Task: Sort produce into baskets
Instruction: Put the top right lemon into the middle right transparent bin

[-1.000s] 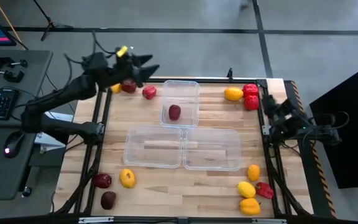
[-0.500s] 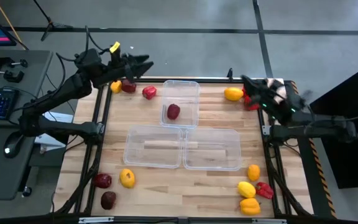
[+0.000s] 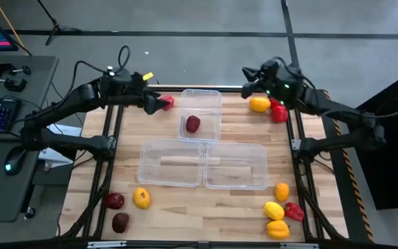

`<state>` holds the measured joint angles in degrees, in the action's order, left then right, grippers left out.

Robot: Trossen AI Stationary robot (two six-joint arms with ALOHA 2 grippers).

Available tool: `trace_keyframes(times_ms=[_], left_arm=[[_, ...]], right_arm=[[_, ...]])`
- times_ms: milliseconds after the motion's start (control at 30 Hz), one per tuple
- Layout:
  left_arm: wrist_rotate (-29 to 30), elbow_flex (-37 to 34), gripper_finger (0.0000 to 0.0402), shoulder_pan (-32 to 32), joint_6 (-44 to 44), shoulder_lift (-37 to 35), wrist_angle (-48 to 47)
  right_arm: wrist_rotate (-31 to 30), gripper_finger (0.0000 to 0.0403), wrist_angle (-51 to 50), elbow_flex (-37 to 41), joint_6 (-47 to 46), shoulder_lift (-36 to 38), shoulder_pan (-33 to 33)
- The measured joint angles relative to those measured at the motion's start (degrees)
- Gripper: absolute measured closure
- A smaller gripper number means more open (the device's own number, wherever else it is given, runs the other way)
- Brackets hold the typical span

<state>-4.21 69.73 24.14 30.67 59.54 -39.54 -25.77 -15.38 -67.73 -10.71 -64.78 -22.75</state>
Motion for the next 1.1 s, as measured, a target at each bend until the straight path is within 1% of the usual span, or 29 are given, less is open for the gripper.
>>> trace_keyframes(times_ms=[100,200,300,367,433,500,567,700,800,967,1100], left_arm=[[-0.02,0.0,0.0005,0.02,-2.88,-0.02,-2.64],[-0.07,0.0,0.0005,0.02,-6.56,-0.02,-3.24],[-0.83,0.0,0.0005,0.02,-9.8,-0.02,-3.31],[-1.5,0.0,0.0005,0.02,-11.09,-0.02,-3.31],[-2.2,0.0,0.0005,0.02,-11.75,-0.02,-3.31],[-3.37,0.0,0.0005,0.02,-12.32,-0.02,-3.33],[-3.95,0.0,0.0005,0.02,-13.02,-0.02,-3.34],[-4.06,0.0,0.0005,0.02,-12.54,-0.02,-3.84],[-4.06,0.0,0.0005,0.02,-11.34,-0.02,-3.89],[-4.06,0.0,0.0005,0.02,-9.27,-0.02,-3.88],[-4.03,0.0,0.0005,0.02,-7.72,0.01,-3.77]], right_arm=[[-1.76,0.0326,-12.83,-3.22,-4.99,-2.73,-3.54],[-0.65,0.0262,-25.19,-3.77,-13.57,-4.78,-8.37],[3.86,0.0195,-32.87,-2.08,-21.33,-6.62,-13.44],[7.83,0.0156,-34.89,-0.88,-23.78,-8.23,-16.97],[12.58,0.0126,-35.9,-0.72,-23.43,-10.52,-20.39],[15.9,0.0106,-35.7,-0.81,-17.31,-13.08,-23.24],[17.14,0.0096,-36.22,-2.01,-8.54,-16.12,-25.32],[19.77,0.0092,-39.62,-6.24,3.47,-22.52,-28.06],[21.82,0.0091,-44.0,-9.59,10.83,-27.62,-29.07],[22.0,0.0091,-52.44,-12.43,23.3,-34.96,-29.13],[20.9,0.0091,-52.68,-11.53,29.04,-38.65,-29.09]])
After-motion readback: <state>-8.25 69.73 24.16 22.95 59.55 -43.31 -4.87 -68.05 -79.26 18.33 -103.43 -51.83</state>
